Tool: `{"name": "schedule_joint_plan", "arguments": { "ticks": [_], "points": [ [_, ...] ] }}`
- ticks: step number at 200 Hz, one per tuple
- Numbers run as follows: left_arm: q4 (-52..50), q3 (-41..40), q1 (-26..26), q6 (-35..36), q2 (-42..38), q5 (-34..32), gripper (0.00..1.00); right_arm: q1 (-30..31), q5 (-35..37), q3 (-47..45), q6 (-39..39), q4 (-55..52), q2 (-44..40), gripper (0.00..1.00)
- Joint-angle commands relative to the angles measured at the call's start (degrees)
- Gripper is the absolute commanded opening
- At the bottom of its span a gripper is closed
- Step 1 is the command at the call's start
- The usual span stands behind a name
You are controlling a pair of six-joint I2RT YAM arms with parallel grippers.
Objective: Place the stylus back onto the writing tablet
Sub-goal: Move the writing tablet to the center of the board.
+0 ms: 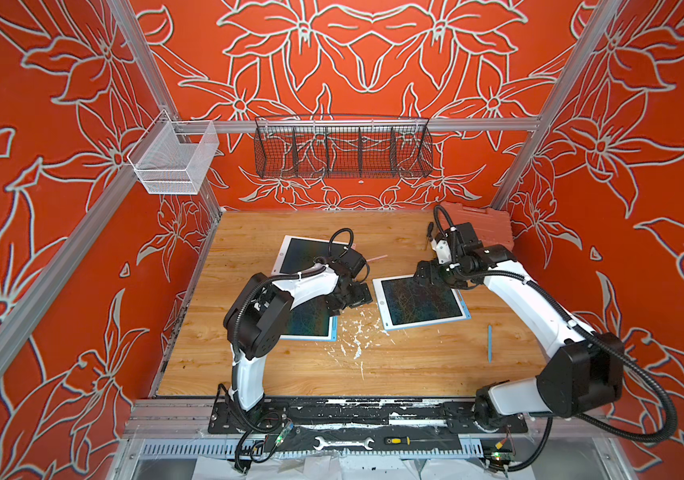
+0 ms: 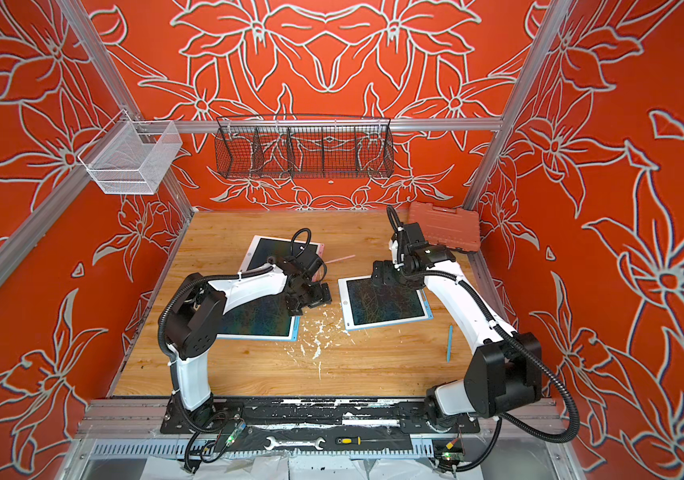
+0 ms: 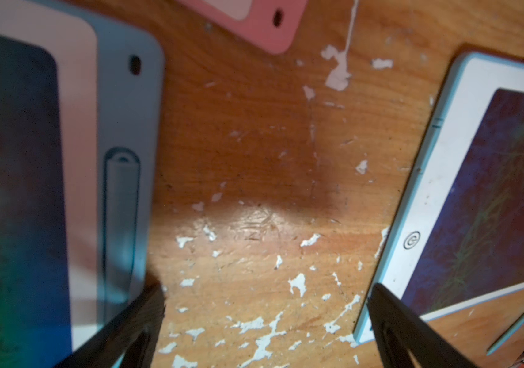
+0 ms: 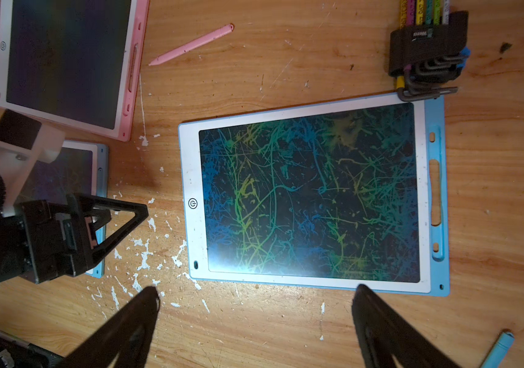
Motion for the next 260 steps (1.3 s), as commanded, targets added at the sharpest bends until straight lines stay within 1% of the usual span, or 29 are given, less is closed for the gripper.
{"name": "schedule_joint_plan", "arguments": {
  "ticks": [1, 67, 96, 153, 260],
  "points": [
    [-2.8, -2.8, 1.5, 0.8, 0.2, -2.8, 0.98, -0.2, -0.4, 1.1, 0.3, -0.8, 0.0, 0.97],
    [-2.6, -5.9, 4.7, 2.1, -1.3, -3.9, 0.98, -0.3, -0.2, 1.4, 0.3, -1.2, 0.0, 0.97],
    [-0.8, -7.9, 6.6, 2.0, -1.8, -2.8, 0.98, -0.2, -0.2, 1.4, 0.3, -1.3, 0.0, 0.97],
    [-1.1, -9.0, 9.2, 3.0, -2.0, -3.7, 0.98, -0.2, -0.1, 1.5, 0.3, -1.5, -0.2, 0.97],
    [0.3, -14.2, 14.3, 3.4, -4.7, -5.0, 0.98, -0.2, -0.2, 1.3, 0.4, -1.7, -0.4, 0.97]
  ]
}}
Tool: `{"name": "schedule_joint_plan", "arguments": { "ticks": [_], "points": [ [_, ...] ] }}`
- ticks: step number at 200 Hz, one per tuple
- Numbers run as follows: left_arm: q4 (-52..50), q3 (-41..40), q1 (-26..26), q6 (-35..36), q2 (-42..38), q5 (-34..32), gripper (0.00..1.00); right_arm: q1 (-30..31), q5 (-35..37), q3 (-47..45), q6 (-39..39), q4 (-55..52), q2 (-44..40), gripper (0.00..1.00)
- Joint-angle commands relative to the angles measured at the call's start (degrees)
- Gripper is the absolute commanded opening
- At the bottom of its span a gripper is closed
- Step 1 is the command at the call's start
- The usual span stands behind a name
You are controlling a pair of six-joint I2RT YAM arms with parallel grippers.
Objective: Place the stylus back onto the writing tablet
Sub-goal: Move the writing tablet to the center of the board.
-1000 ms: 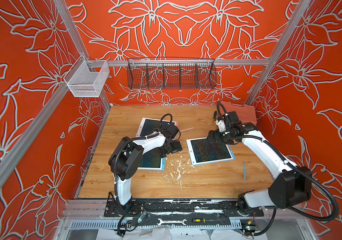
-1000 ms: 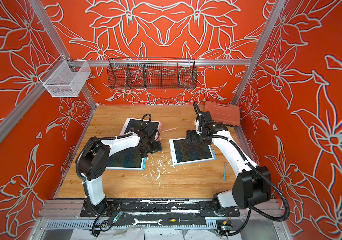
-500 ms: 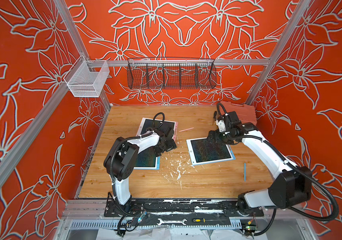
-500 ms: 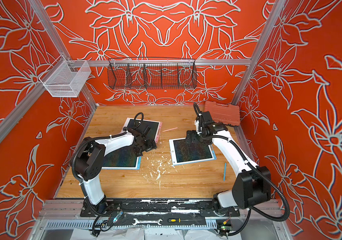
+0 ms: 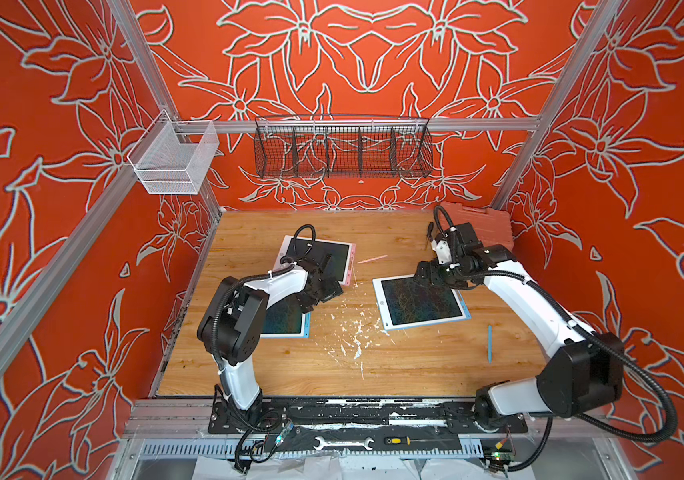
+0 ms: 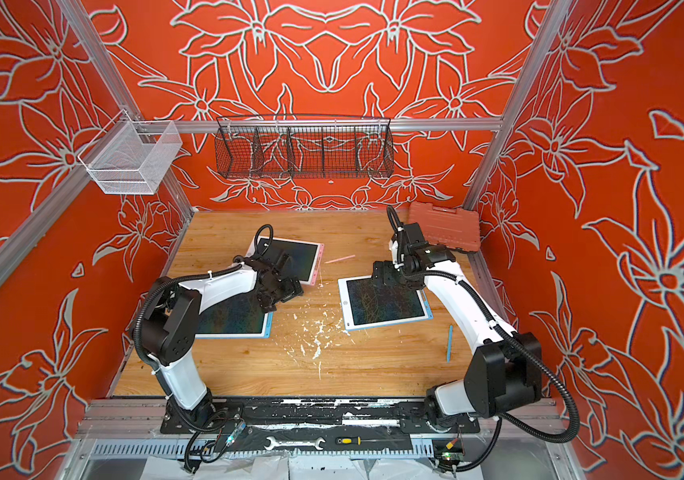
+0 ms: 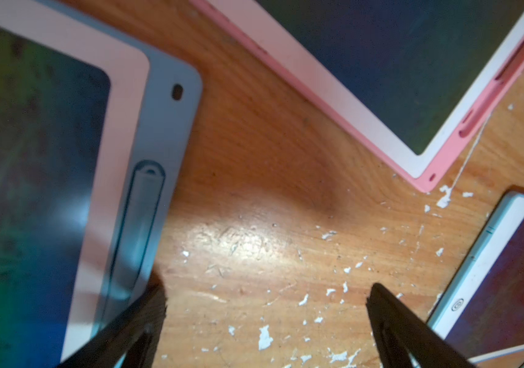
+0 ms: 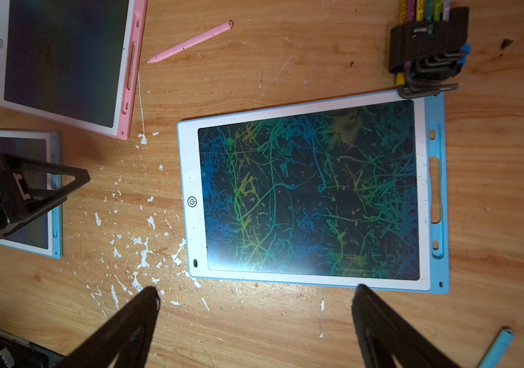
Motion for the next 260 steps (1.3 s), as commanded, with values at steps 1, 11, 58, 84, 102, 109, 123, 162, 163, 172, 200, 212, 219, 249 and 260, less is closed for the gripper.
{"name": "schedule_joint_plan", "arguments": {
  "ticks": [1, 11, 58, 84, 102, 109, 123, 162, 163, 172, 200, 212, 219, 249, 260],
  "points": [
    [-3.5, -3.9, 1.9, 0.8, 2.4, -3.3, 0.98, -0.2, -0.2, 1.3, 0.4, -1.4, -0.4, 0.97],
    [-3.4, -4.2, 2.3, 1.0, 2.2, -3.4, 0.98, -0.2, -0.2, 1.3, 0.3, -1.4, -0.4, 0.97],
    [-3.3, -5.7, 3.8, 1.8, 1.1, -3.7, 0.98, -0.2, -0.2, 1.6, 0.3, -1.6, -0.2, 0.97],
    [-3.4, -6.8, 4.8, 2.2, 0.3, -3.9, 0.98, -0.2, -0.3, 1.7, 0.4, -1.6, 0.0, 0.97],
    [-3.1, -7.8, 5.6, 2.3, -0.3, -3.9, 0.98, -0.3, -0.4, 1.7, 0.4, -1.7, 0.2, 0.97],
    [-3.0, -8.1, 5.9, 2.4, -0.5, -3.8, 0.98, -0.2, -0.4, 1.8, 0.4, -1.6, 0.2, 0.97],
    [-2.9, -8.6, 6.4, 2.6, -0.7, -3.8, 0.98, -0.2, -0.4, 1.9, 0.4, -1.7, 0.3, 0.97],
    [-2.5, -9.8, 7.9, 3.0, -1.2, -3.9, 0.98, -0.2, -0.3, 1.8, 0.4, -1.8, 0.4, 0.97],
    [-2.5, -9.9, 7.9, 3.0, -1.2, -3.8, 0.98, -0.3, -0.3, 1.8, 0.4, -1.8, 0.4, 0.97],
    [-2.3, -10.1, 8.2, 3.0, -1.3, -3.7, 0.98, -0.2, -0.4, 1.8, 0.5, -1.8, 0.5, 0.97],
    [-2.4, -10.2, 9.0, 3.5, -1.3, -3.9, 0.98, -0.2, -0.2, 1.8, 0.5, -1.8, 0.5, 0.97],
    [-2.4, -10.3, 9.2, 3.8, -1.5, -4.0, 0.98, -0.2, -0.2, 1.8, 0.4, -1.9, 0.6, 0.97],
    [-2.4, -10.3, 9.4, 4.0, -1.7, -4.1, 0.98, -0.2, -0.1, 1.8, 0.4, -1.9, 0.5, 0.97],
    [-2.5, -10.8, 10.0, 4.7, -2.2, -4.6, 0.98, -0.3, 0.1, 1.9, 0.3, -1.9, 0.5, 0.97],
    [-2.3, -11.2, 10.4, 4.8, -2.5, -4.5, 0.98, -0.2, 0.2, 1.8, 0.3, -1.9, 0.6, 0.97]
  ]
}}
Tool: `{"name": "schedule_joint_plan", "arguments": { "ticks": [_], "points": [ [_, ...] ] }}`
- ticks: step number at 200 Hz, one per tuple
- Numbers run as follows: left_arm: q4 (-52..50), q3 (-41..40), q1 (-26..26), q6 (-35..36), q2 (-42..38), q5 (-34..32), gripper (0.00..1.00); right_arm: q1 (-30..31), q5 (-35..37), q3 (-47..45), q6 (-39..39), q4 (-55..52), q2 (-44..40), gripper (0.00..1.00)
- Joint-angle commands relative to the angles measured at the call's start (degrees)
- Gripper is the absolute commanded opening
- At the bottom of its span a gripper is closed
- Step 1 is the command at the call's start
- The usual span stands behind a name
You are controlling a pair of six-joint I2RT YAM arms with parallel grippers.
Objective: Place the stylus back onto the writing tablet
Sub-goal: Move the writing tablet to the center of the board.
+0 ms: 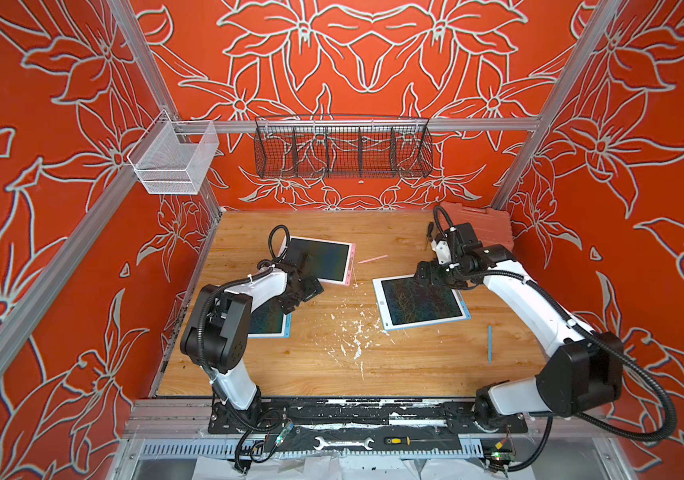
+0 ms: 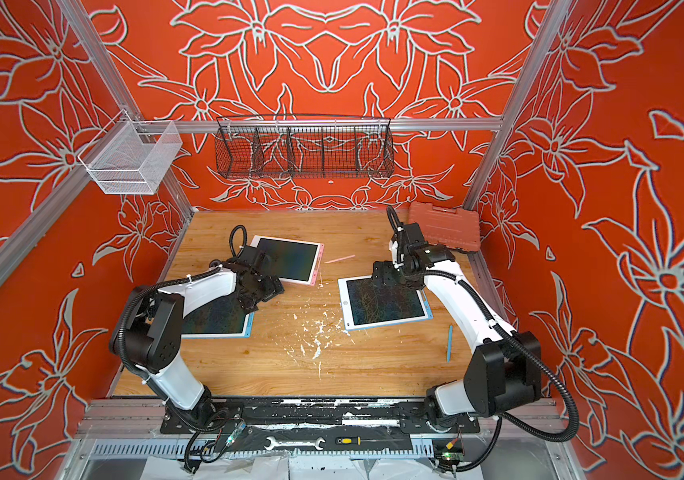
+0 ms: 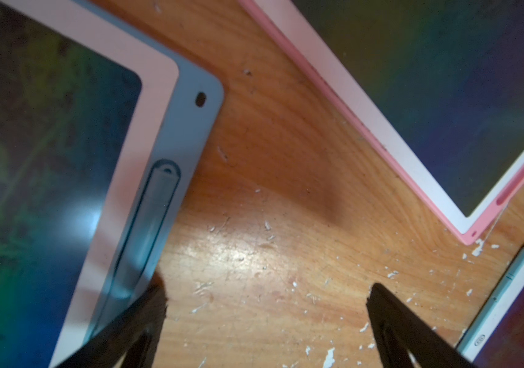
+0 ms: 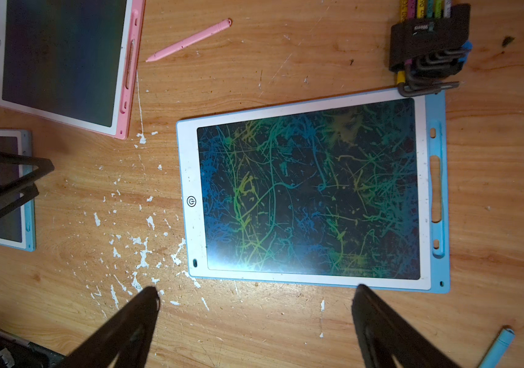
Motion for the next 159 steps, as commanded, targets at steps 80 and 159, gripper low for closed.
{"name": "schedule_joint_plan", "arguments": {
  "ticks": [80, 159],
  "points": [
    [-4.9, -5.6, 2.7, 1.2, 2.1, -3.5, 0.98, -0.2, 0.3, 1.8, 0.2, -1.7, 0.3, 0.97],
    [-4.9, -5.3, 3.3, 1.8, 2.1, -3.7, 0.98, -0.2, 0.4, 1.5, 0.1, -1.8, -0.2, 0.97]
  ]
}}
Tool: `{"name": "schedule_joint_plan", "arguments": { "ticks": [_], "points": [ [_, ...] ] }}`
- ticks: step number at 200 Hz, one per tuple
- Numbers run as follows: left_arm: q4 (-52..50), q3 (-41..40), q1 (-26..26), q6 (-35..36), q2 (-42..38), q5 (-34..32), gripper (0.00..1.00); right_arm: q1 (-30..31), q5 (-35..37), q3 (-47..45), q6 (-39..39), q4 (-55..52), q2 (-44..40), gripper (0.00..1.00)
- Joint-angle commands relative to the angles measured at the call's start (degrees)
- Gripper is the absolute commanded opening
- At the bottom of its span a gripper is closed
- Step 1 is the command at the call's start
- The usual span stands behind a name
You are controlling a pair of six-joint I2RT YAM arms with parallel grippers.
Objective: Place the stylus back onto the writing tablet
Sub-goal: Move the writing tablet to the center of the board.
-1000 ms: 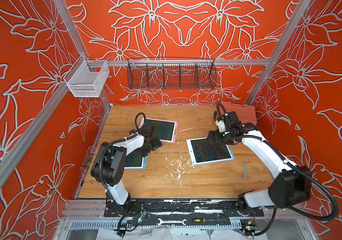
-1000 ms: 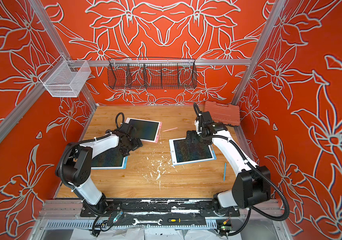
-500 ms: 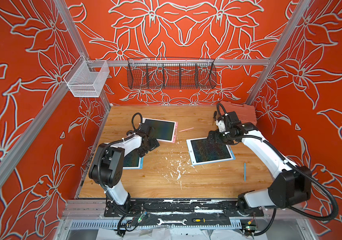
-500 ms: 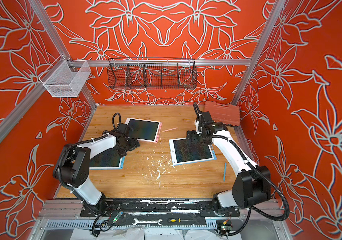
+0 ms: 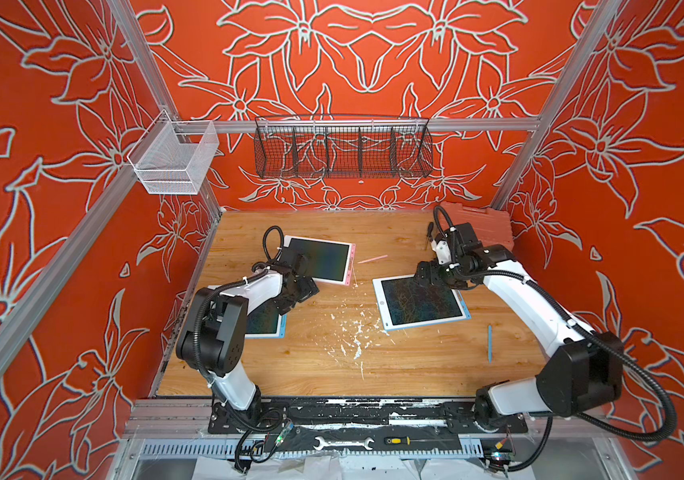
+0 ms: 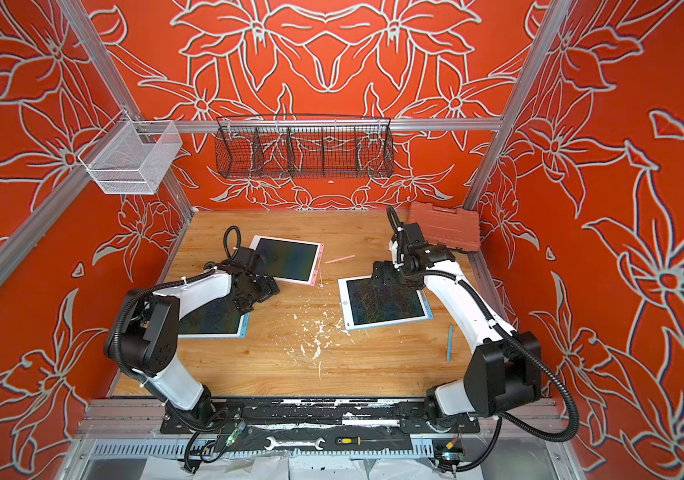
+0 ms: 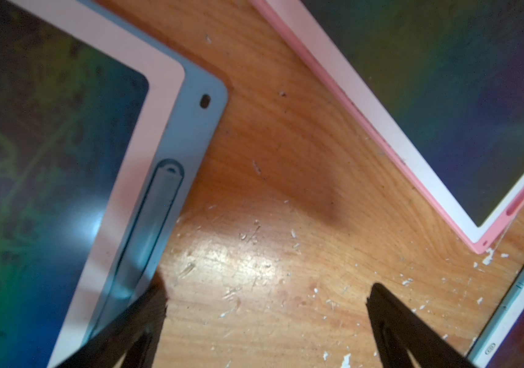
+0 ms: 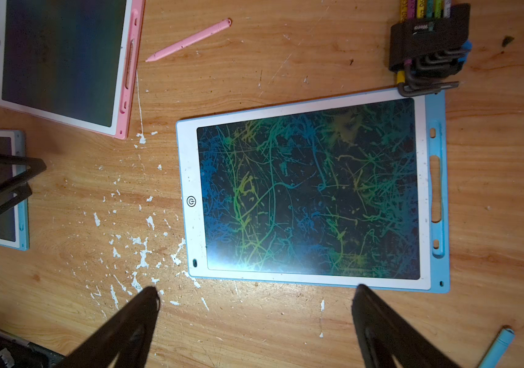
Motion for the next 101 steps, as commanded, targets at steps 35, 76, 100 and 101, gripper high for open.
{"name": "schedule_joint_plan", "arguments": {
  "ticks": [35, 76, 100, 101],
  "points": [
    [-5.9, -4.2, 1.6, 0.4, 2.7, -2.9, 0.98, -0.2, 0.3, 1.7, 0.1, -1.8, -0.1, 0.97],
    [-5.9, -5.3, 1.6, 0.4, 1.4, -3.2, 0.98, -0.2, 0.0, 1.6, 0.3, -1.7, 0.1, 0.97],
    [-6.1, -5.4, 1.8, 0.4, 1.2, -3.5, 0.98, -0.2, -0.1, 1.5, 0.3, -1.5, 0.1, 0.97],
    [-6.2, -5.3, 1.9, 0.4, 1.2, -3.5, 0.98, -0.2, -0.1, 1.4, 0.3, -1.5, 0.1, 0.97]
  ]
}}
